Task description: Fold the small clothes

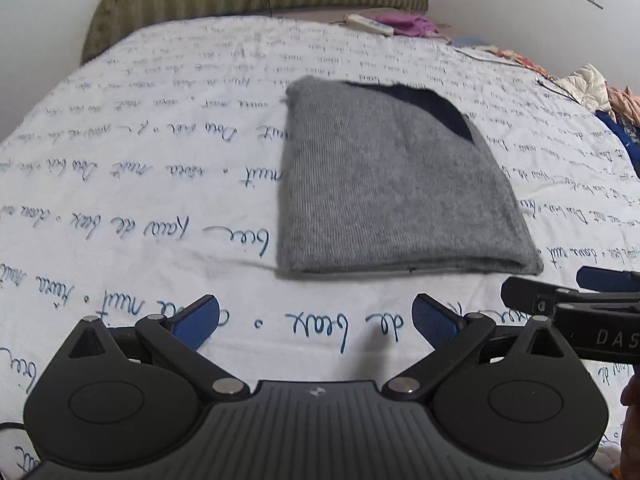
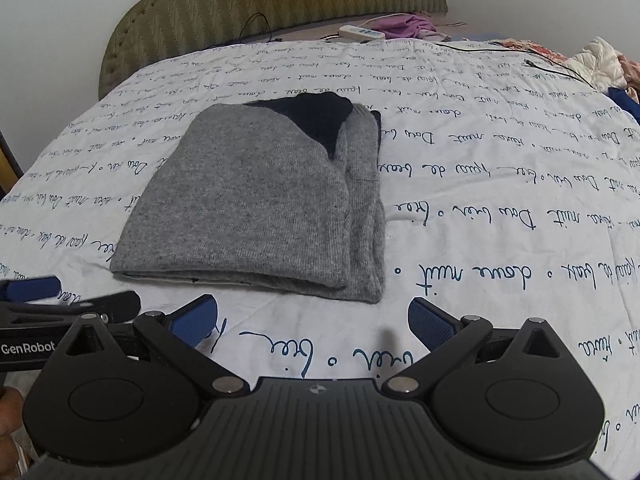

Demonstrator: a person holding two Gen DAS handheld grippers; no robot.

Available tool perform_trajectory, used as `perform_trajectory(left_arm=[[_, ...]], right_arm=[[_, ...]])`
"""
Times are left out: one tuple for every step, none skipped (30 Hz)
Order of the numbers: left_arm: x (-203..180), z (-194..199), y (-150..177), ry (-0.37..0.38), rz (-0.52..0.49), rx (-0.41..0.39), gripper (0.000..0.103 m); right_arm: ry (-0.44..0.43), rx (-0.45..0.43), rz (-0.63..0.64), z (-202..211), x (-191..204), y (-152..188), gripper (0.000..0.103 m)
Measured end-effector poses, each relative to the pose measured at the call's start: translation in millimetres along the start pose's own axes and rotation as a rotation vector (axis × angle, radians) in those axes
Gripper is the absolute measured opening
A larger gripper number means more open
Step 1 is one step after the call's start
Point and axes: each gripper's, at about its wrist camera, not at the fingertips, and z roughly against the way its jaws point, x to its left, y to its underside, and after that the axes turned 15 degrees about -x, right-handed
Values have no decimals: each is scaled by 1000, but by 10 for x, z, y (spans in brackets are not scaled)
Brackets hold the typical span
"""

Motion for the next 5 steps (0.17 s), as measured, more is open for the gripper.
perform_trajectory(left_arm=[[-6, 7, 3, -8, -5, -3, 103], [-7, 11, 6, -11, -8, -4, 103], [-3, 9, 7, -10, -8, -4, 103], [1, 3, 8, -9, -11, -8, 103], [5, -15, 8, -5, -14, -8, 103]], right_arm=[[-1, 4, 3, -1, 12, 5, 103], [-4, 6, 2, -2, 18, 4, 103], [-6, 6, 0, -5, 18, 1, 103], [-9, 5, 1, -7, 24, 2, 103], [-6, 4, 2, -12, 28, 4, 103]])
